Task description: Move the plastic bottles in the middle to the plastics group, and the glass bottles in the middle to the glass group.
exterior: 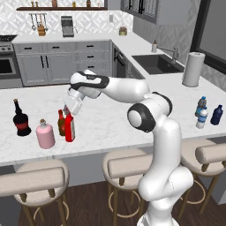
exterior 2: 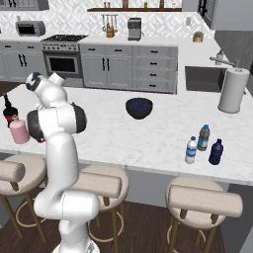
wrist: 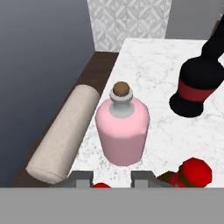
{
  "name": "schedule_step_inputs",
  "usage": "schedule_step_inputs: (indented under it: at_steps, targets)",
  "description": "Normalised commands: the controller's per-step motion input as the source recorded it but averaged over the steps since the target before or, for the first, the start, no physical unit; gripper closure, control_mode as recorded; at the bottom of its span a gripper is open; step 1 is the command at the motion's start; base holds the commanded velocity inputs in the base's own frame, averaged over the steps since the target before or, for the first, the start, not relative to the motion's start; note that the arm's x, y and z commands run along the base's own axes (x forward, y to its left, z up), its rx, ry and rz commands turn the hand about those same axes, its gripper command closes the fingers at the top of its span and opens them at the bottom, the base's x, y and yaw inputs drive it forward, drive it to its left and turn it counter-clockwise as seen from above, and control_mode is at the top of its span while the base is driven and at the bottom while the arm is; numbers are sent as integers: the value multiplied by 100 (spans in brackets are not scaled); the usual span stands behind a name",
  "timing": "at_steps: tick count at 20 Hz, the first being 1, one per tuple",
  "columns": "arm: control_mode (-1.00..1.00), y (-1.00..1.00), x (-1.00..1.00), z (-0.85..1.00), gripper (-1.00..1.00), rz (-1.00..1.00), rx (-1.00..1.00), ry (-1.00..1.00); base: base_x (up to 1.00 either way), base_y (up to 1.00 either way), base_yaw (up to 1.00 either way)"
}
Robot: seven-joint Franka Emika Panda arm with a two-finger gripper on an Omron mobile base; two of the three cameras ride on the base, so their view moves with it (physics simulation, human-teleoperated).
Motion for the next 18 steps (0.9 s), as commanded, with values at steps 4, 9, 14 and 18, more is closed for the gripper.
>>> schedule_step_inputs:
  at_steps: [4,9,14,18]
  targets:
    - [-100,7,20,-20,100,1,-1,0,0,0,0]
    - [-100,12,0,-24,100,0,0,-1,0,0,0]
    - [-100,16,0,-33,100,0,-1,-1,0,0,0]
    - [-100,0,0,-9,100,0,0,-1,0,0,0]
